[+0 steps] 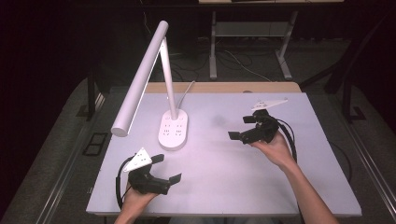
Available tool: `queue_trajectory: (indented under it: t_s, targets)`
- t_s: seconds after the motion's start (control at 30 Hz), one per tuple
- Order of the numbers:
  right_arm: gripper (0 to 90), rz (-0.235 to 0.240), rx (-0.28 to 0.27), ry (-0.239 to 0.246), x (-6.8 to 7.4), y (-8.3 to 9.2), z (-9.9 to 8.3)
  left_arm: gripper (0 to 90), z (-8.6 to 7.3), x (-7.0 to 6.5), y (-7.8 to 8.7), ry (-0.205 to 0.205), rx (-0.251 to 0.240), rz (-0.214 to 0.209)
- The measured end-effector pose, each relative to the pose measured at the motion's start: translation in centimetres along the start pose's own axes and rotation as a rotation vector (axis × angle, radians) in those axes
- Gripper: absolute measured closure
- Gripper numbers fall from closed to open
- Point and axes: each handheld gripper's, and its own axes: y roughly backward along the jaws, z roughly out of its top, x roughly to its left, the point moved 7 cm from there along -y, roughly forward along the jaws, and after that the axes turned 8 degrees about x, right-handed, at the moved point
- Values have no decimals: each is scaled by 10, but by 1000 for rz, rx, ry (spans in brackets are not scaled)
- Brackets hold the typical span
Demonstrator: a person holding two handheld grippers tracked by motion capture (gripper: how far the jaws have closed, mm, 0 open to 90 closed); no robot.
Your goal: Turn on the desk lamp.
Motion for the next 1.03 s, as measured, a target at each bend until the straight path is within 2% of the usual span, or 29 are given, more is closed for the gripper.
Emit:
queue_trajectory:
  t_s: [0.2,0.5,0.63,0.8,1.03]
  targets:
    - [4,-11,-6,13,9,14,-19,0,0,-2,-2,-12,10,0]
    - [4,-19,-18,-12,19,30,-53,0,0,0,-2,-6,12,3]
    - [5,-24,-38,-27,20,39,-68,0,0,0,-2,-7,11,5]
    - [4,-27,-56,-84,19,51,-90,0,0,1,-1,-7,10,8]
    - [5,-46,-66,-113,24,62,-114,0,0,1,-2,-2,11,9]
